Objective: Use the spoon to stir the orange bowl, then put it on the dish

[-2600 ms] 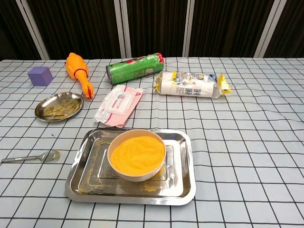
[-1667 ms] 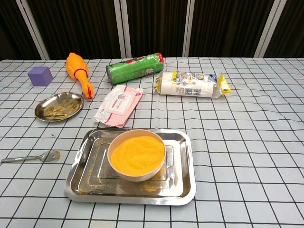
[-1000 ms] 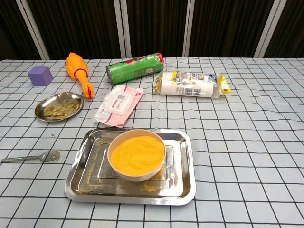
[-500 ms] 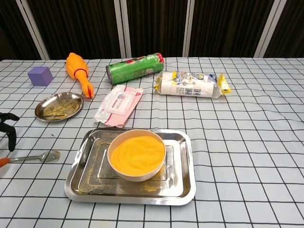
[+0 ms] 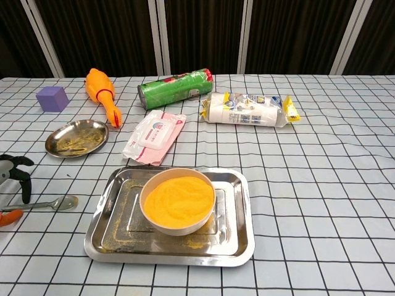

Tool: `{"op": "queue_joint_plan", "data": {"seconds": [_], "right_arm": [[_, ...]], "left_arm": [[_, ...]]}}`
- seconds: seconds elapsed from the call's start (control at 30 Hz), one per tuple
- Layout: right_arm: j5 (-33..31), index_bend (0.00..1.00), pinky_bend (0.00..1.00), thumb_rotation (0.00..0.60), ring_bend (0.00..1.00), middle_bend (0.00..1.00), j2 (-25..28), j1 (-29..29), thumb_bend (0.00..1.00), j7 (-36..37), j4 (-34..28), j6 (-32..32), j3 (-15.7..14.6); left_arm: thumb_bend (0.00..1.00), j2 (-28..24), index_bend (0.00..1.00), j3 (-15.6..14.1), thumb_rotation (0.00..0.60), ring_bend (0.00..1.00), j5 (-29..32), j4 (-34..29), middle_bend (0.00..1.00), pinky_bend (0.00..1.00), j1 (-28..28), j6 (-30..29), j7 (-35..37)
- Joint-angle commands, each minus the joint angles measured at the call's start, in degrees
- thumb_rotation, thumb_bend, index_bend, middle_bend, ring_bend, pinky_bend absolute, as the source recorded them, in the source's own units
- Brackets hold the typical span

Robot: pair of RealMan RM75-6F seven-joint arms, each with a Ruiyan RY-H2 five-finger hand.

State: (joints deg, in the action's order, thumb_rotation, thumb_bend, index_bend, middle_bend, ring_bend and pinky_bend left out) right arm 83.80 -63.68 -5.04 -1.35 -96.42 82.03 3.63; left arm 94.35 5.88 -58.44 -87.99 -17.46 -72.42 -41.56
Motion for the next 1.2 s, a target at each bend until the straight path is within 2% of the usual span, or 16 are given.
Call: {"op": "queue_joint_plan", "data": {"seconds": [0.03,0.37,0.57,0.93,1.2], "right_arm": [[-0.1,0.0,0.0,0.6,0.0,0.0,0.0,0.0,0.4,0.0,-0.1,0.0,0.0],[-0.4,0.0,0.0,0.6,0.0,0.0,0.2,0.0,0.4,0.6,-0.4,-0.3,0.0],[-0.5,0.0,0.0,0.6,0.0,0.0,0.3,0.1,0.4,0.6,-0.5,-0.4,0.0],[-0.6,0.0,0.0,0.6,0.0,0.0,0.3,0.0,0.4,0.6,-0.6,-0.4,0.0],[-1.0,0.0,0.0,0.6,0.0,0.0,0.4,0.0,0.4,0.8,-0.7,-0.5,0.1]], "left_arm": [[0.51,0.2,0.48,-0.1,0.6,0.0,0.1,0.2,0.07,0.0,-0.1,-0.1,0.0],[0.59,0.2,0.51,-0.4,0.6,0.0,0.6,0.6,0.08,0.0,-0.4,-0.2,0.9],[0.59,-0.7,0.51,-0.7,0.6,0.0,-0.3,-0.5,0.08,0.0,-0.4,-0.9,1.8],[0.59,-3.8,0.51,0.4,0.6,0.0,-2.9,-7.4,0.08,0.0,-1.6,-3.0,1.3],[0.59,-4.4,0.51,1.5,0.6,0.0,-4.2,-14.1,0.08,0.0,-4.6,-3.7,-4.7]]}}
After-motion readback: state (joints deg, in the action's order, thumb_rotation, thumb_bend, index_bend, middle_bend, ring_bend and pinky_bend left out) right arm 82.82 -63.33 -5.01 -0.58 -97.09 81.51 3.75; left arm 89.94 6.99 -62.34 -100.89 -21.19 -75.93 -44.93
